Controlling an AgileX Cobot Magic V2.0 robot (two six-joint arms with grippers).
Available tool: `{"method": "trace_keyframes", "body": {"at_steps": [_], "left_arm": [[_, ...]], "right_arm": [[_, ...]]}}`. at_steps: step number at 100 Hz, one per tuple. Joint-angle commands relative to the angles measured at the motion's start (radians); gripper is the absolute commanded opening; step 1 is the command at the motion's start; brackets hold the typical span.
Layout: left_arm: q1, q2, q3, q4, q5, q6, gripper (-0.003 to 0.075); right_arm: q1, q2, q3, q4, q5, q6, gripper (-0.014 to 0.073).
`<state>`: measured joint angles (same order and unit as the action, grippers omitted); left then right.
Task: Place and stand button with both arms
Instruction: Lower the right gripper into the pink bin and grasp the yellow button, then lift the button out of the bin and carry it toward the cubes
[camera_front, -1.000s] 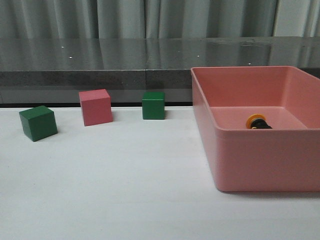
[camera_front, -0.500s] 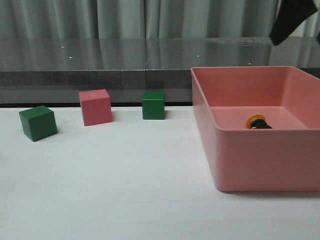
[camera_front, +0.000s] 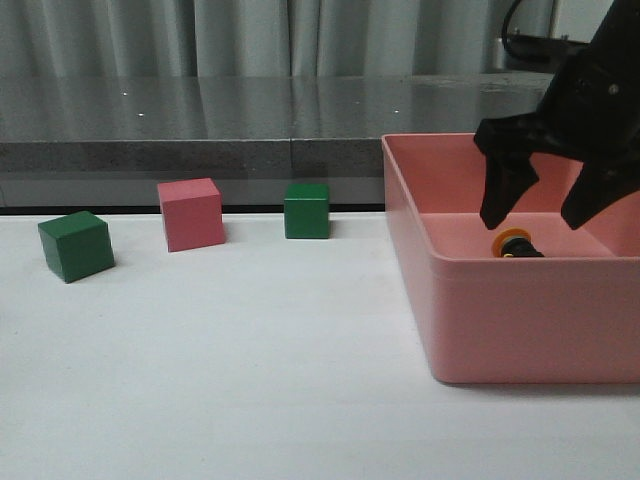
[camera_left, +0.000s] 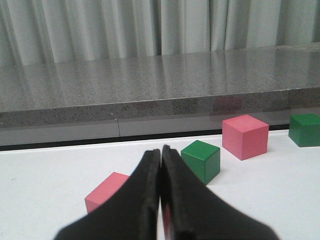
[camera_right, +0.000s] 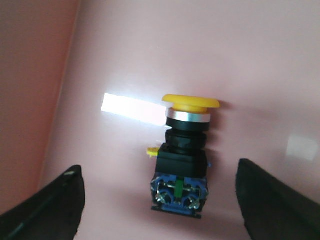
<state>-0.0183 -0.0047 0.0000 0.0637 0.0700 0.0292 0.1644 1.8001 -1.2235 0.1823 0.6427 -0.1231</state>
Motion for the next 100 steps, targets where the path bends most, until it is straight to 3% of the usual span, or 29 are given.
{"method": "trace_keyframes", "body": {"at_steps": [1,36,46,58,65,100], "left_arm": [[-0.008,-0.031,0.046,-0.007,-0.077,-0.011,-0.0019],[-0.008,-0.031,0.046,-0.007,-0.077,-0.011,-0.0019],[-0.008,-0.031,0.046,-0.007,-0.077,-0.011,-0.0019],[-0.008,-0.031,0.046,-0.007,-0.077,-0.011,-0.0019],[-0.008,-0.031,0.046,-0.007,-0.077,-0.011,-0.0019],[-0.008,-0.031,0.046,-0.007,-0.077,-0.011,-0.0019]], "right_arm": [[0.002,-0.014,-0.033,0.008,-0.057,-0.011,0.0615],[0.002,0.083,-0.033,0.008,-0.065,-0.004,0.0600],[0.002,0.091,-0.033,0.008,-0.051,0.011,0.0463],[0.002,0.086,-0.033,0.008,-0.029,0.017,0.0203],[0.000,0.081,-0.046,0.008,0.002,0.017,0.0129],[0.066,-0.061,-0.289,0.009,0.254,-0.038,0.0122]]}}
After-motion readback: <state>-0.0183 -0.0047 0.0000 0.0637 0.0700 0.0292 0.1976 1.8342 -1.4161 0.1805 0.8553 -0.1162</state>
